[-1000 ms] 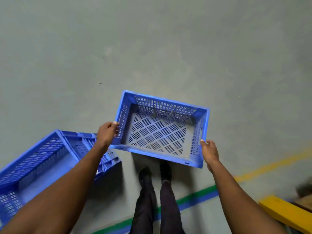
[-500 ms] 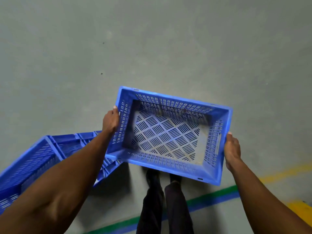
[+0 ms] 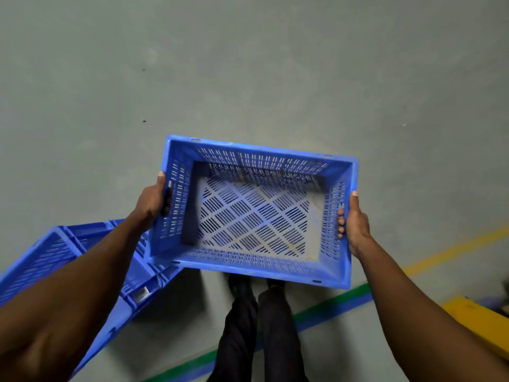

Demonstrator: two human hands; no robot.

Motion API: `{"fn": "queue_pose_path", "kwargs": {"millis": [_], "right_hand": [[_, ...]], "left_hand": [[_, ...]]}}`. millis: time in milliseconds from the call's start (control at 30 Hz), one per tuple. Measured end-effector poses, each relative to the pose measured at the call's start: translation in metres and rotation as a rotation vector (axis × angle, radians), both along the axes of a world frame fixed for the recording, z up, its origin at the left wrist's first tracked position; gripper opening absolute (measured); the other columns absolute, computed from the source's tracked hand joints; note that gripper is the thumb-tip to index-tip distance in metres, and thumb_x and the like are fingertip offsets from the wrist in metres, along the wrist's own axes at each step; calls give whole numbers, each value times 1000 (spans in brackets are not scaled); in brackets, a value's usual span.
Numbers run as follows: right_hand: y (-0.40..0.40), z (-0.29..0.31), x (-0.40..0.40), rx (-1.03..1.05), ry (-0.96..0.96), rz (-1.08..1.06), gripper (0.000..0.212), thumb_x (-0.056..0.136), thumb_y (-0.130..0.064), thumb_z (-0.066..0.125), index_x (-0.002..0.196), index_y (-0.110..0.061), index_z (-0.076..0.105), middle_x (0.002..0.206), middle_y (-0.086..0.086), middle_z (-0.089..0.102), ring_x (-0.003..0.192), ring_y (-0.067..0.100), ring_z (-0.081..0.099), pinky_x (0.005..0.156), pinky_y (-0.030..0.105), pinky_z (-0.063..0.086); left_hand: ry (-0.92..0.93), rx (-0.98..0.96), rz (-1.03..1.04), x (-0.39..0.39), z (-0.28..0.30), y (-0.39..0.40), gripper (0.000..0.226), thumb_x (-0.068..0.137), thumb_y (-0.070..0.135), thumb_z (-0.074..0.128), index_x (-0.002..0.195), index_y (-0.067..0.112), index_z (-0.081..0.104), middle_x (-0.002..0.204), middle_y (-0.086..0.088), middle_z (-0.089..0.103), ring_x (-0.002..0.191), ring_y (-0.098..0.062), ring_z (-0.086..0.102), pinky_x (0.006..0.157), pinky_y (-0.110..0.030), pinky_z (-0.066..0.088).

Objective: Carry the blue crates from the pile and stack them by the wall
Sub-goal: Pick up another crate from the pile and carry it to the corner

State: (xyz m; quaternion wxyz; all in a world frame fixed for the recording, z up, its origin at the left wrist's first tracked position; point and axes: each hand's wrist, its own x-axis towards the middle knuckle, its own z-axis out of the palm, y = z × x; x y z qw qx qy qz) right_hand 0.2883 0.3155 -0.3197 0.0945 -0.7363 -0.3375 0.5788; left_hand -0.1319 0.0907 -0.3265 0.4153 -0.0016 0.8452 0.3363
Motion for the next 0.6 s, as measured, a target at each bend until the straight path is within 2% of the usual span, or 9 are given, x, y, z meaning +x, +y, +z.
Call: {"fn": "queue_pose_path", "kwargs": {"millis": [133, 233, 300, 367, 500, 600], "right_hand": [[0, 74, 11, 3, 55, -7, 68, 88, -82, 44, 82, -15, 54, 57, -1, 41, 43, 16, 34, 42, 22, 33], [-3, 134, 19, -13, 128, 5, 74, 71, -90, 50, 83, -16, 54, 56, -3, 40, 43, 16, 31, 41, 23, 32], [-6, 170, 24, 1, 169, 15, 69, 80, -86, 50, 82, -17, 53, 55, -4, 40, 42, 14, 30, 41, 23, 30], [-9, 203, 28, 18, 208, 17, 65, 83, -83, 49, 82, -18, 53, 54, -5, 39, 41, 13, 30, 41, 22, 30], [-26, 266, 36, 93, 260, 28, 74, 62, -90, 53, 82, -19, 52, 55, -5, 39, 42, 13, 29, 41, 22, 28], [-46, 303, 57, 189, 247, -12, 73, 64, -90, 52, 82, -19, 53, 54, -5, 39, 42, 13, 29, 42, 21, 27]], "left_hand": [[24, 45, -13, 11, 83, -10, 65, 94, 73, 40, 74, 13, 55, 61, -6, 49, 47, -21, 39, 49, -28, 37], [2, 87, -18, 19, 151, -24, 72, 81, 84, 43, 72, 14, 53, 56, -4, 47, 45, -21, 39, 50, -30, 37], [20, 117, -13, 24, 190, -32, 73, 77, 87, 43, 72, 16, 53, 55, -2, 46, 44, -21, 38, 49, -29, 36], [45, 149, -8, 28, 224, -38, 70, 81, 86, 42, 71, 18, 52, 54, -1, 45, 43, -19, 37, 49, -28, 34], [66, 221, 28, 37, 277, -52, 63, 88, 80, 42, 74, 19, 54, 53, 2, 44, 43, -17, 34, 47, -26, 31], [64, 273, -4, 51, 309, -54, 60, 93, 75, 40, 75, 19, 53, 55, 0, 43, 44, -17, 33, 48, -25, 30]]}}
